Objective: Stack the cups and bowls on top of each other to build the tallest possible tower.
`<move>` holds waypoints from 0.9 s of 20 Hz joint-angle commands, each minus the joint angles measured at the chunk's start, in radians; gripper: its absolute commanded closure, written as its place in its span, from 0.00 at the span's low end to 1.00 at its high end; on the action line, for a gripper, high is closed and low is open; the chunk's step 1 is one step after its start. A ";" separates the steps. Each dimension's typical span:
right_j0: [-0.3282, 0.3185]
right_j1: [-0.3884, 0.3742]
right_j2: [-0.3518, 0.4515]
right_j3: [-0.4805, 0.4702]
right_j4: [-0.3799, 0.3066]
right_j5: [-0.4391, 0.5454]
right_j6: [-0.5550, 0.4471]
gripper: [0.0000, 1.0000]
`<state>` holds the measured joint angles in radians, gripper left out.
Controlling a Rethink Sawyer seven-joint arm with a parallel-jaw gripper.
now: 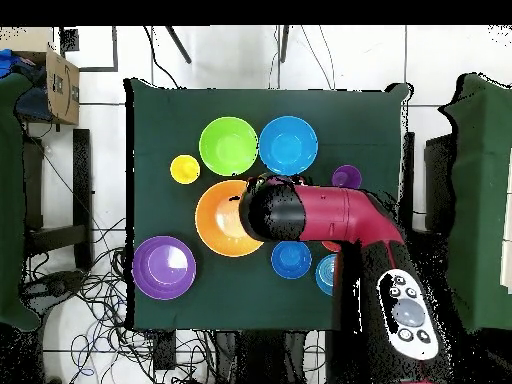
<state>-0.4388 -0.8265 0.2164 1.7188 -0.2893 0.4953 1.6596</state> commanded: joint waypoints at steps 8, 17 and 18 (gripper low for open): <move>-0.083 0.151 0.199 -0.160 -0.155 0.142 -0.284 0.00; -0.104 0.190 0.209 -0.157 -0.233 0.081 -0.243 0.00; -0.107 0.193 0.212 -0.158 -0.240 0.078 -0.240 0.00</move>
<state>-0.5332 -0.6991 0.3444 1.5922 -0.4170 0.4959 1.6596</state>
